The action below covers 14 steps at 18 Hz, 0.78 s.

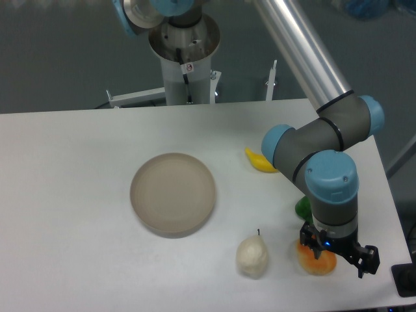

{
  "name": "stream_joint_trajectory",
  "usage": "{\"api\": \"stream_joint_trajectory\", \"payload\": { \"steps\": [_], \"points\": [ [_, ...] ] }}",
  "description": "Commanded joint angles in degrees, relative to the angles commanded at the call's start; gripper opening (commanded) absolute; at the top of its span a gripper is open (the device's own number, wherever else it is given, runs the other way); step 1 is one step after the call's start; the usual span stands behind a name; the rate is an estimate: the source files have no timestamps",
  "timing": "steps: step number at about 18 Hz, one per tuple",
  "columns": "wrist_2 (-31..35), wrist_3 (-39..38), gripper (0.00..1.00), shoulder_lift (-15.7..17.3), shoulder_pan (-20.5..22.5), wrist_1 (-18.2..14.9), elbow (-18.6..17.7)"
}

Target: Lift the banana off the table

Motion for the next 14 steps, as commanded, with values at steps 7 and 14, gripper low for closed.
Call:
{"api": "stream_joint_trajectory", "payload": {
  "steps": [7, 14],
  "points": [
    [-0.26, 0.44, 1.00, 0.44, 0.09, 0.00, -0.09],
    [-0.70, 0.70, 1.00, 1.58, 0.61, -0.17, -0.70]
  ]
}}
